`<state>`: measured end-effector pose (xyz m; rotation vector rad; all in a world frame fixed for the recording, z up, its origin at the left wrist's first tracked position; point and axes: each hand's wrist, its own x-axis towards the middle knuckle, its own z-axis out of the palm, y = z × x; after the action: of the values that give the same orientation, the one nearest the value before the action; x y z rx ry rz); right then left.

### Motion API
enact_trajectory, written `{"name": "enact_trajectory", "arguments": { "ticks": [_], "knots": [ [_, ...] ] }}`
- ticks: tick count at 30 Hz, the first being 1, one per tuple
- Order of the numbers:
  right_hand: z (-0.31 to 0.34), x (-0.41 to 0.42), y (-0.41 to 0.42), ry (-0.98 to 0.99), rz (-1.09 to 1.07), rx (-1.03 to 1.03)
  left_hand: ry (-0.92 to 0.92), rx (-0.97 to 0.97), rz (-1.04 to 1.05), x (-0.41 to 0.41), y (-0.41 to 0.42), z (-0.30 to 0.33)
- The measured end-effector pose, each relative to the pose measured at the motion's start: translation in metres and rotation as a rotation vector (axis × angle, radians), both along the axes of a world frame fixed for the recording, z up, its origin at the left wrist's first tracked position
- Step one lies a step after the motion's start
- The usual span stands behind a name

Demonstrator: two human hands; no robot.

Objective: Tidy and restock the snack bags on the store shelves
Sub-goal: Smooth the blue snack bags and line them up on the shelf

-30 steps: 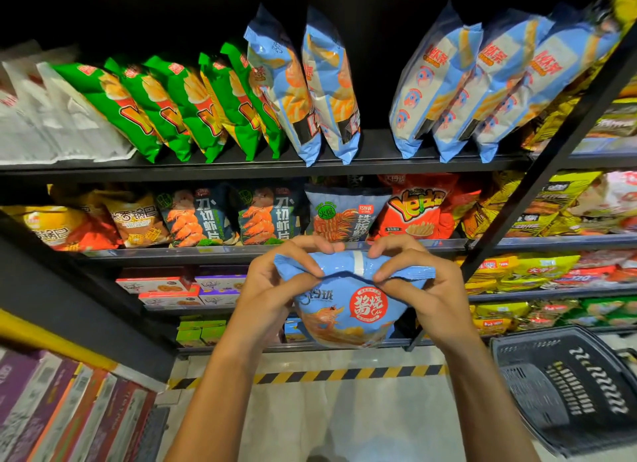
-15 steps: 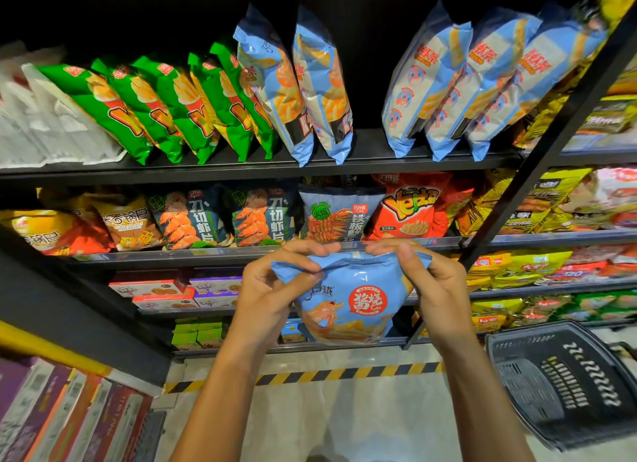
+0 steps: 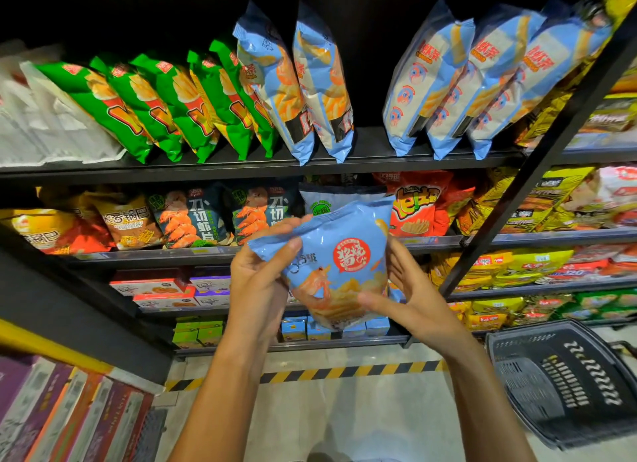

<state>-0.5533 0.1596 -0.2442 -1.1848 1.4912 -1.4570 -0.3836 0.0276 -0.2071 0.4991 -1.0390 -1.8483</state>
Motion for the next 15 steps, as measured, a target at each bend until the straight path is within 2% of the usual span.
{"name": "enact_trajectory", "arguments": {
  "ticks": [6, 7, 9, 10, 12, 14, 15],
  "knots": [
    [-0.005, 0.003, -0.011, -0.125, -0.286, -0.125, -0.063, -0.155, -0.107, -0.004, -0.004, -0.006],
    [-0.004, 0.002, -0.012, -0.154, -0.344, -0.132, -0.099, -0.166, -0.147, -0.004, -0.005, -0.005],
    [-0.007, 0.001, -0.014, -0.215, -0.46, -0.119, -0.301, -0.203, -0.193, -0.01, -0.005, -0.004],
    [-0.008, -0.001, -0.016, -0.294, -0.506, -0.11, -0.39, -0.207, -0.243, -0.012, -0.004, 0.0],
    [-0.009, -0.002, -0.02, -0.512, -0.553, -0.083, -0.451, -0.161, -0.46, -0.016, 0.007, 0.007],
    [-0.009, -0.002, -0.023, -0.59, -0.54, -0.019, -0.508, -0.051, -0.532, -0.021, 0.018, 0.001],
    [-0.011, -0.002, -0.024, -0.589, -0.54, 0.005, -0.504, -0.063, -0.577, -0.018, 0.022, -0.003]
  ]
}}
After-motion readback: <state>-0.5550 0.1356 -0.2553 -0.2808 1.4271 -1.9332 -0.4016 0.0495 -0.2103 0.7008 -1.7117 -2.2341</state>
